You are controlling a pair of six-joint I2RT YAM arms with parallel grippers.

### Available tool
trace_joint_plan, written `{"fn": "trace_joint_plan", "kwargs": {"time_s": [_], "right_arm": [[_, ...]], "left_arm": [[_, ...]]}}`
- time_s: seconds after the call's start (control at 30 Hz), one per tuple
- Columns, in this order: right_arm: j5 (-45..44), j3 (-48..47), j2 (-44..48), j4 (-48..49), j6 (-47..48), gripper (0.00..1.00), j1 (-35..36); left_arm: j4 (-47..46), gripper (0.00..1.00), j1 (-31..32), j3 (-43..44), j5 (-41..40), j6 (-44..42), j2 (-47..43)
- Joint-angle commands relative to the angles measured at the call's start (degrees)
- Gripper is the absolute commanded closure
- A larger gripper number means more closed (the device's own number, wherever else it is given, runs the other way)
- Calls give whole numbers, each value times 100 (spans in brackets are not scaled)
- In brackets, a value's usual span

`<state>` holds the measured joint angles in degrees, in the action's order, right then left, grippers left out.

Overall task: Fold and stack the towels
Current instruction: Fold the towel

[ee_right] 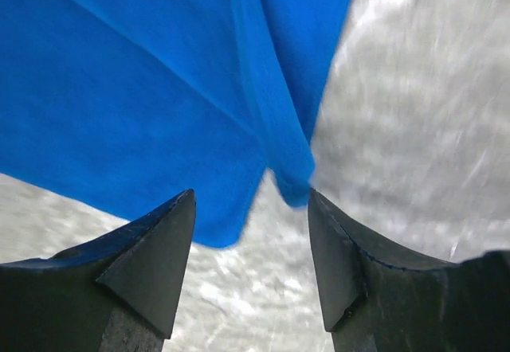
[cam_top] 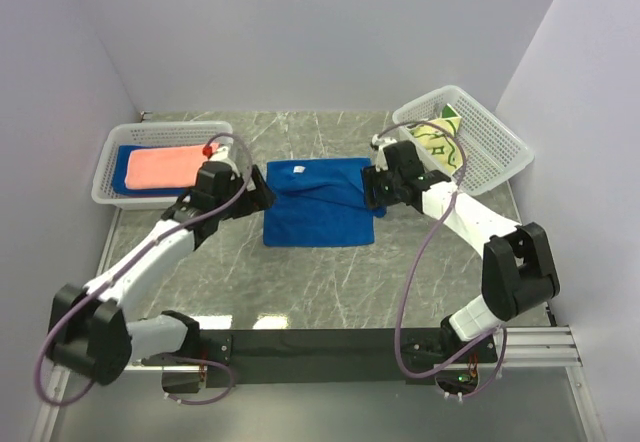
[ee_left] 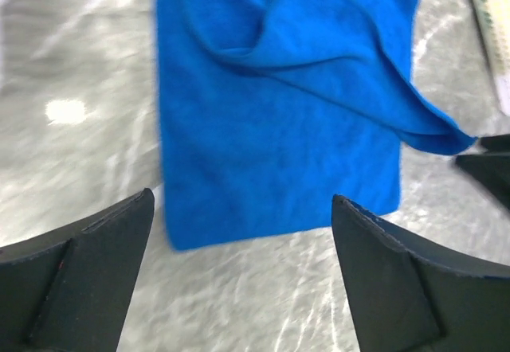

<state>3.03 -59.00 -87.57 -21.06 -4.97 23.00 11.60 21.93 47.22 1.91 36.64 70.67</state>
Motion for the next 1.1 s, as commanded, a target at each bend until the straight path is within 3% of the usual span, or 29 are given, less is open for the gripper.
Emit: {"fn": "trace_joint_plan", "kwargs": {"time_s": [0.0,0.2,0.37,0.53,0.9,1.07], "right_arm": [[372,-682,215,242,215,34,2],[629,-2175,-1111,120,848,37,-6],[901,-3581,-2631,-20,963,52,-68],[1016,-4820,-3826,-320,1007,54,-138],[1446,-5288,-4585,-750,849,56,-173],[1666,-5148,-4576,-751,840,62,-182]], "left_arm": [[659,1,-5,-152,-691,-218,-676],[1231,1,-23,-222,-1665,-833,-1722],[776,1,-40,-740,-2054,-1168,-2479],[616,1,-58,-899,-2221,-1265,-2804],[660,1,-66,-881,-2345,-1326,-2673],[651,0,-75,-881,-2336,-1326,-2664]]}}
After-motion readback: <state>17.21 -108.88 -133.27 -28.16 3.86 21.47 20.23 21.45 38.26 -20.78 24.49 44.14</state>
